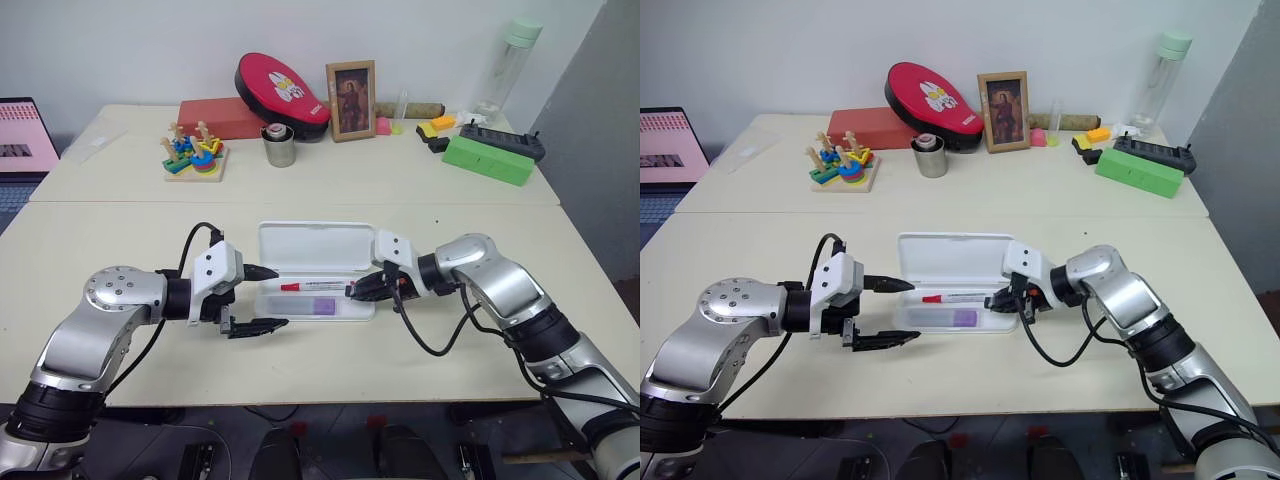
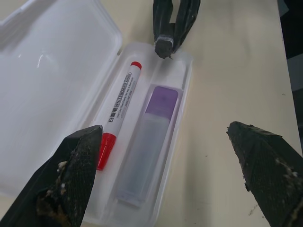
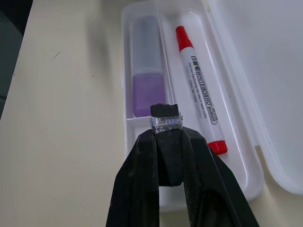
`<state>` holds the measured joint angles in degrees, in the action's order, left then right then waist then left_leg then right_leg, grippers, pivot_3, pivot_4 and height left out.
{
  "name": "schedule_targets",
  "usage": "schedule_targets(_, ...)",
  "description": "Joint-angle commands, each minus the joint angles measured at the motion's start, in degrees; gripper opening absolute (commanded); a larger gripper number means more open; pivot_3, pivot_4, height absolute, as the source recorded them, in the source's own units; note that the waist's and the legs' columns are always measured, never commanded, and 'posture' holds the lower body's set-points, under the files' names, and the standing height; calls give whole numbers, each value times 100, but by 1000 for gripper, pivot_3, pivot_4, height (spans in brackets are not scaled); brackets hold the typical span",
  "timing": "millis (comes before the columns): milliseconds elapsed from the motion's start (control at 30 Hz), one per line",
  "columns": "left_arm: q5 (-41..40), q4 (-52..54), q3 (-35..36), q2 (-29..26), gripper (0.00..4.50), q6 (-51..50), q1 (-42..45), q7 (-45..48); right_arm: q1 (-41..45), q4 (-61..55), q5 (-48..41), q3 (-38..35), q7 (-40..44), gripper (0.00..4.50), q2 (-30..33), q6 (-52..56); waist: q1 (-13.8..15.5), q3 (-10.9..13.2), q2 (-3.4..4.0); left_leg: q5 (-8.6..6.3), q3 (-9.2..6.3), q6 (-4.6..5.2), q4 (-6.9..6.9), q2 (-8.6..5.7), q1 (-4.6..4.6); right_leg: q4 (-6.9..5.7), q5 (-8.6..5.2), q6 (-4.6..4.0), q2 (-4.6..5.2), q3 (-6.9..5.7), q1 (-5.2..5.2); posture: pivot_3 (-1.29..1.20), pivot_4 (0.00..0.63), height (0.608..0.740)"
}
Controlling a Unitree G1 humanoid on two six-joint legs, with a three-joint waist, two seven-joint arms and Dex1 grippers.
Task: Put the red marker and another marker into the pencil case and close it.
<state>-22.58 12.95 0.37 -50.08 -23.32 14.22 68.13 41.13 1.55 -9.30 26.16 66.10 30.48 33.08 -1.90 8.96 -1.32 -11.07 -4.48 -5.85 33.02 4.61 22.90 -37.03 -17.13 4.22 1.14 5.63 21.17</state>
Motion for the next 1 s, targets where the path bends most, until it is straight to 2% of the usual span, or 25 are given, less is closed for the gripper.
schedule_targets(33, -80, 183, 47, 19, 4500, 13, 110, -37, -4, -90, 61, 17, 28, 312, -27, 14, 2, 0, -1, 0, 0, 0, 0, 0, 0, 0, 0, 0, 0, 0, 0, 0, 150, 740)
schedule_targets(200, -117, 208, 22, 79, 4500, -26, 173, -44, 1, -27, 166, 43, 12, 312, -79, 6, 2, -1, -1, 0, 0, 0, 1, 0, -1, -3, 0, 0, 0, -1, -1, 0, 150, 740)
schedule_targets(267, -112, 214, 5, 97, 4500, -35, 190, -45, -6, -32, 175, 53, 29, 1012, -82, 12, 2, -1, -1, 0, 0, 0, 2, 0, -2, -3, 0, 0, 0, -1, -1, 0, 150, 740)
schedule_targets(367, -111, 210, -13, 130, 4500, -49, 221, -44, -17, -55, 169, 59, 56, 1569, -73, 16, 2, 0, -1, 0, 0, 0, 1, 0, -1, -2, 0, 0, 0, -1, -1, 0, 150, 740)
schedule_targets(767, -102, 242, -13, 245, 4500, -108, 260, -81, 65, 4, 81, -98, 50, 4335, -109, -29, 2, -1, -1, 0, 0, 0, 2, 0, -2, -3, 0, 0, 0, -1, -2, 0, 150, 740)
schedule_targets(1000, -469, 348, 397, 479, 4500, -427, 211, -530, 513, -465, -889, -972, 302, 4420, -225, 366, 2, 0, 0, 0, -1, 0, 2, 0, -1, -5, 0, 0, 0, -1, -2, 0, 150, 740)
